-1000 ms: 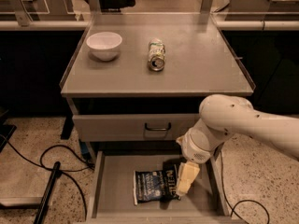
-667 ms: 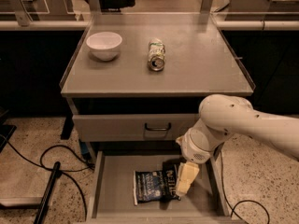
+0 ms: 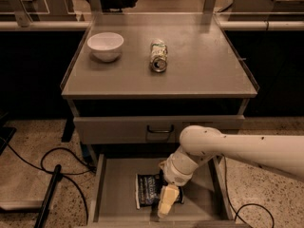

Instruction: Pick blue chip bag from middle drawer and place on counter

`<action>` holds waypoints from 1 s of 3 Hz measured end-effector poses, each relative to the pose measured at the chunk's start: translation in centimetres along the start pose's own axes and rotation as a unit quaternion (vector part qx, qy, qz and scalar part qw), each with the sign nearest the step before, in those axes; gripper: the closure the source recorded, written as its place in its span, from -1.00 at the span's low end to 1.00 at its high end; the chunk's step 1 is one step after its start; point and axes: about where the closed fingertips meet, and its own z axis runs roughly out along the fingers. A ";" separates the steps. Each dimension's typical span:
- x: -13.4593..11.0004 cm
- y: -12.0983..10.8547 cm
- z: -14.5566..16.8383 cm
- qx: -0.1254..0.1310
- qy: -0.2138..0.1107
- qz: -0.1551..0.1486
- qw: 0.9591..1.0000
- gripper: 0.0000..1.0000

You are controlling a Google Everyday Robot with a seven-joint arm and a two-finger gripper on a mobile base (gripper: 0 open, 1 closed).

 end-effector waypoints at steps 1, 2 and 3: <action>0.0 0.0 0.0 0.000 0.000 0.000 1.000 -1.00; 1.3 -1.1 3.1 0.006 0.015 0.012 1.000 -1.00; 3.4 -2.6 5.5 0.016 0.030 0.029 0.999 -1.00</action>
Offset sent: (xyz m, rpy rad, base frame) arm 0.0145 0.0048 -0.0910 -0.0905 0.0005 -0.0582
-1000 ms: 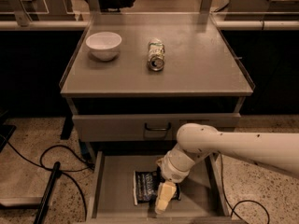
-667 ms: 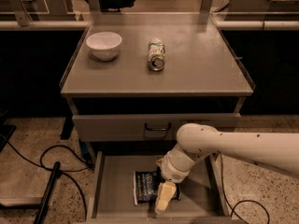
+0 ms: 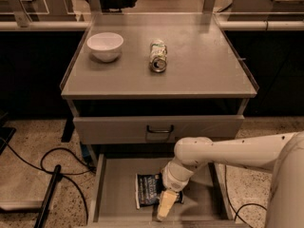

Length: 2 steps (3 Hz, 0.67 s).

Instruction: Pick blue chip bag from middle drawer and place on counter

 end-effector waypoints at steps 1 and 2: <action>3.5 -2.8 1.9 0.014 0.019 0.024 0.999 -1.00; 3.5 -2.8 1.9 0.014 0.019 0.024 0.999 -1.00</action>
Offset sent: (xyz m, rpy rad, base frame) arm 0.0372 -0.0458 -0.0465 -0.0717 -0.0150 -0.0767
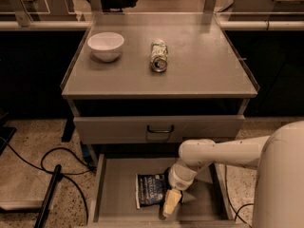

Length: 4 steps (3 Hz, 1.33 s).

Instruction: Pick blue chip bag from middle drawer and place on counter

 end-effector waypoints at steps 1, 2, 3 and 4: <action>0.2 -0.4 0.2 0.020 0.006 0.003 1.000 -1.00; 0.8 -2.0 0.7 0.054 0.017 0.008 0.998 -1.00; 1.2 -3.8 1.4 0.077 0.029 0.009 0.997 -1.00; 2.0 -4.7 3.0 0.074 0.031 0.015 0.997 -1.00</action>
Offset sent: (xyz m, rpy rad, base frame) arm 0.0394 -0.0177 -0.0199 -0.1087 -0.1703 -0.0891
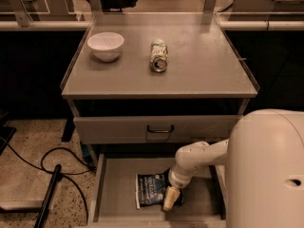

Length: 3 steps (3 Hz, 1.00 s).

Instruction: Pick blue chip bag from middle drawer and place on counter

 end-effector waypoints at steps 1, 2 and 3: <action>0.7 0.0 2.9 -0.024 -0.002 0.007 1.000 -1.00; 1.0 0.0 4.7 -0.038 -0.005 0.009 0.999 -0.76; 0.9 0.0 4.3 -0.038 -0.005 0.009 0.999 -0.40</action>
Offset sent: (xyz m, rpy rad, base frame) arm -0.0001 0.0074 -0.0765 0.0500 0.1109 0.0068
